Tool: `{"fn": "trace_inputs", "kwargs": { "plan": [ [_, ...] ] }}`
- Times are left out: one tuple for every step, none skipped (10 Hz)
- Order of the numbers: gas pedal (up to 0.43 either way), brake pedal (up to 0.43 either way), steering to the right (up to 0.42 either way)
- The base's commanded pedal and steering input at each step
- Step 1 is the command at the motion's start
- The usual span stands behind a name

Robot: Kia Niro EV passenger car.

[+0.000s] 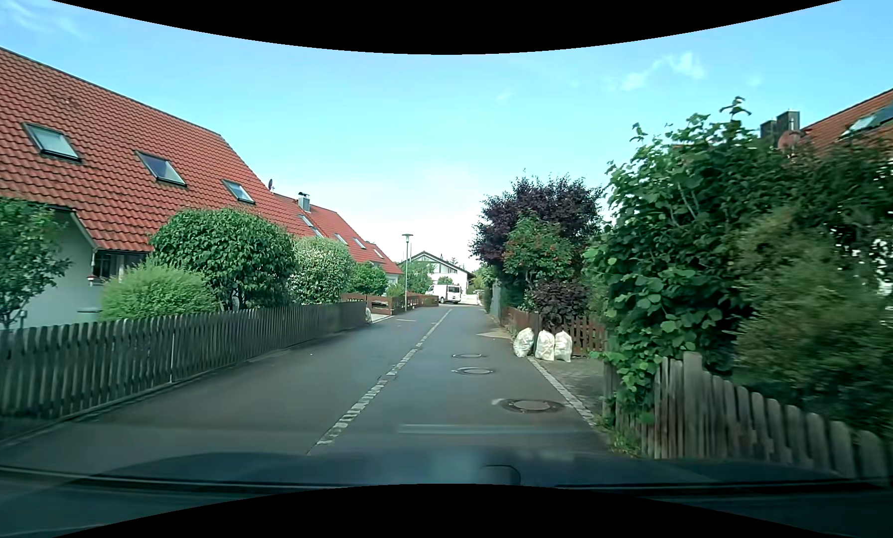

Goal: Follow the waypoints while adhering to traffic rules and regulations

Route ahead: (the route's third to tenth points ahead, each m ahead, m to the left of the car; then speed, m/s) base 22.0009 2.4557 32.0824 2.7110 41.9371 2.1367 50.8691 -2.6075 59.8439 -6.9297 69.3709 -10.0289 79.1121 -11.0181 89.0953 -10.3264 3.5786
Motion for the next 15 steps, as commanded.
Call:
{"fn": "trace_inputs", "kwargs": {
  "plan": [
    [0.047, 0.0, -0.08],
    [0.047, 0.0, -0.078],
    [0.047, 0.0, -0.072],
    [0.047, 0.0, -0.063],
    [0.047, 0.0, -0.054],
    [0.047, 0.0, -0.052],
    [0.047, 0.0, -0.049],
    [0.047, 0.0, -0.045],
    [0.047, 0.0, -0.032],
    [0.047, 0.0, -0.014],
    [0.047, 0.0, -0.002],
    [0.047, 0.0, 0.006],
    [0.047, 0.0, 0.014],
    [0.047, 0.0, 0.019],
    [0.047, 0.0, 0.02]
  ]
}}
